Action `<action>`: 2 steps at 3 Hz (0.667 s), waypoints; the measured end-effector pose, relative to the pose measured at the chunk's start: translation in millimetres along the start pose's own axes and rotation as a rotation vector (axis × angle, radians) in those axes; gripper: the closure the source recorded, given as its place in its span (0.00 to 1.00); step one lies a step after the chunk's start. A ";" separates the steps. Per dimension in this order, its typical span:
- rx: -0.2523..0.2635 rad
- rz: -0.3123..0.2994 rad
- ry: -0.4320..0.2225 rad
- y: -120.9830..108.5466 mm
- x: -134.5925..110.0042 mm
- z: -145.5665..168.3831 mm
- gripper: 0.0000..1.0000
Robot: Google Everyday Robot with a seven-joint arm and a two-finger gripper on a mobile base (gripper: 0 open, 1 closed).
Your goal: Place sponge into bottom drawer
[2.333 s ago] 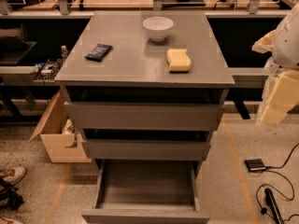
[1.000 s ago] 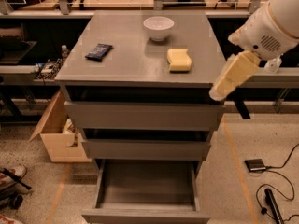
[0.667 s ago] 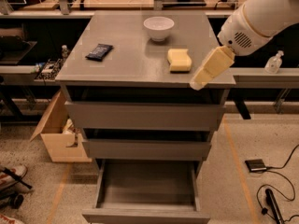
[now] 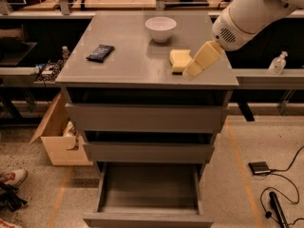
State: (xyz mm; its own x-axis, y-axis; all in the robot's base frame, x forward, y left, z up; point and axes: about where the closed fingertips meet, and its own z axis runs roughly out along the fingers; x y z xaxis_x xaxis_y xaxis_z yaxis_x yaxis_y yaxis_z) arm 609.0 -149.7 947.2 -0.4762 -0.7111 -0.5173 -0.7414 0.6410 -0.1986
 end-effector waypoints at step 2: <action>0.019 0.150 -0.006 -27.3 -14.8 57.6 0.00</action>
Offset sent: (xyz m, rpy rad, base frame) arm 0.0992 0.0127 -0.0558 0.1072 0.0386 -0.2683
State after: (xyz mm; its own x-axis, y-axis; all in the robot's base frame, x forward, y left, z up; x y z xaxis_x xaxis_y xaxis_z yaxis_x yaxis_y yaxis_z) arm 663.6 -140.1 912.4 -0.5781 -0.6049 -0.5476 -0.6529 0.7455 -0.1343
